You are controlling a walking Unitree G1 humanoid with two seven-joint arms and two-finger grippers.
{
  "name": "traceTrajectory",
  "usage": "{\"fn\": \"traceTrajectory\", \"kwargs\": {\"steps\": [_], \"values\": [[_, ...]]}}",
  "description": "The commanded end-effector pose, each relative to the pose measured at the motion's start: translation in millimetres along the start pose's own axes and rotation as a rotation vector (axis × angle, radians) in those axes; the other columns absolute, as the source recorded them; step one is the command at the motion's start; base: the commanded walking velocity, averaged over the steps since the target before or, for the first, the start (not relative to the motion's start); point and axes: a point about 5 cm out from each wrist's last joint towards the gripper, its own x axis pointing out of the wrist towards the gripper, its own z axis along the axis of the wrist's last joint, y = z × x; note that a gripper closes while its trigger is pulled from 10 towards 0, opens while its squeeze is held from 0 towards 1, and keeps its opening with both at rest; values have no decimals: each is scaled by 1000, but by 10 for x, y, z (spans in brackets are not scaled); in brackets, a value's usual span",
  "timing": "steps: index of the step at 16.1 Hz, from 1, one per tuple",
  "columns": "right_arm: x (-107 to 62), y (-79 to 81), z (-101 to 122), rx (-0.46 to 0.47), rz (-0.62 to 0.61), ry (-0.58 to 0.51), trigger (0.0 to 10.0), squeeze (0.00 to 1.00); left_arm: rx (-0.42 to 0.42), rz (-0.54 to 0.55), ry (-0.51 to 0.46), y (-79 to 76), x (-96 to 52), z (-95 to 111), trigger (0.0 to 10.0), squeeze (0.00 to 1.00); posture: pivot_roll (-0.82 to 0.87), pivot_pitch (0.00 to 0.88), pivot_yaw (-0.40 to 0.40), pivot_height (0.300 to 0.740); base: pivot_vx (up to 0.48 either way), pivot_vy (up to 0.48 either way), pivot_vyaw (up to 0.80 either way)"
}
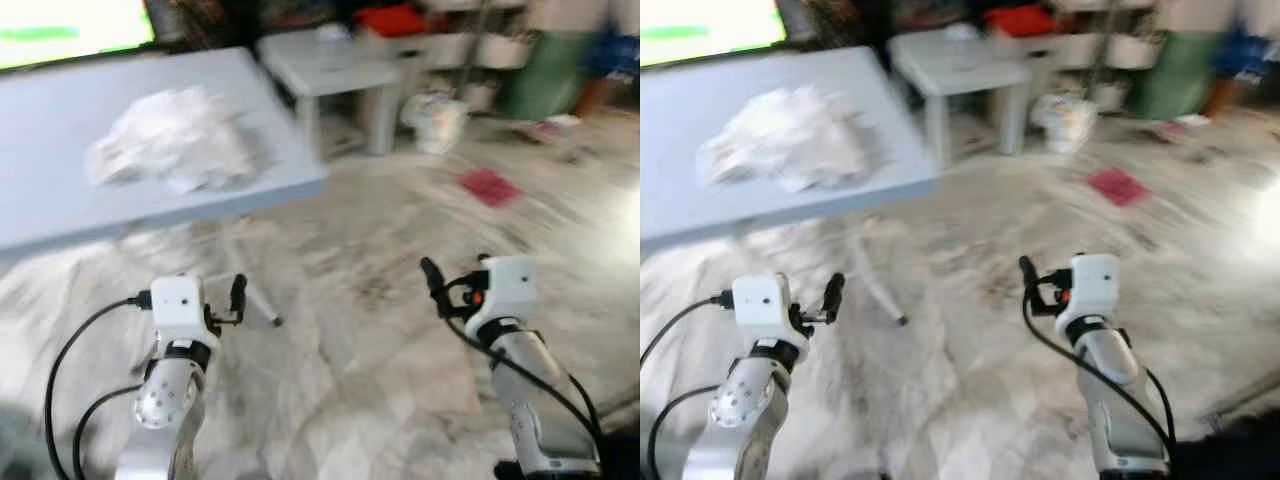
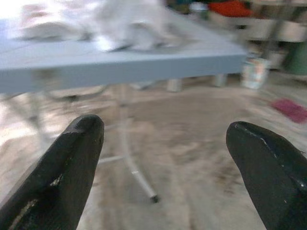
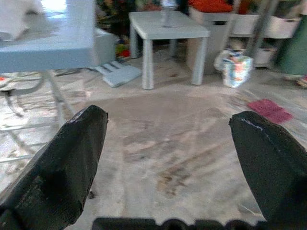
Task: Hang hanger
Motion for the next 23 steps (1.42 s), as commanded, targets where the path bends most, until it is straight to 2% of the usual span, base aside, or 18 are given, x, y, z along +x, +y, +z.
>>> {"fn": "traceTrajectory", "kwargs": {"steps": [1,3,13,16,18,20,23], "values": [[29,67,36,11,29,-11,10000,0,6,32,14,61,-21,-16,10000,0,51,78,-50,740,0,0,800],[30,78,33,8,37,-9,10000,0,12,72,29,72,-31,-43,10000,0,54,80,-52,740,0,0,800],[78,126,51,50,45,-28,10000,0,-11,60,42,40,30,-25,10000,0,52,84,-43,740,0,0,800],[96,182,84,58,63,-36,10000,0,-15,52,37,24,53,2,10000,0,45,92,-44,740,0,0,0],[135,258,119,40,82,-52,10000,0,-11,38,30,3,85,47,10000,0,44,107,-38,740,0,321,0],[146,305,129,63,81,-63,10000,0,-9,34,25,6,84,75,10000,0,40,123,-35,740,0,418,0],[112,351,86,-2,86,-50,10000,0,-11,35,26,-5,53,68,10000,0,40,128,-36,740,0,470,0]]}}
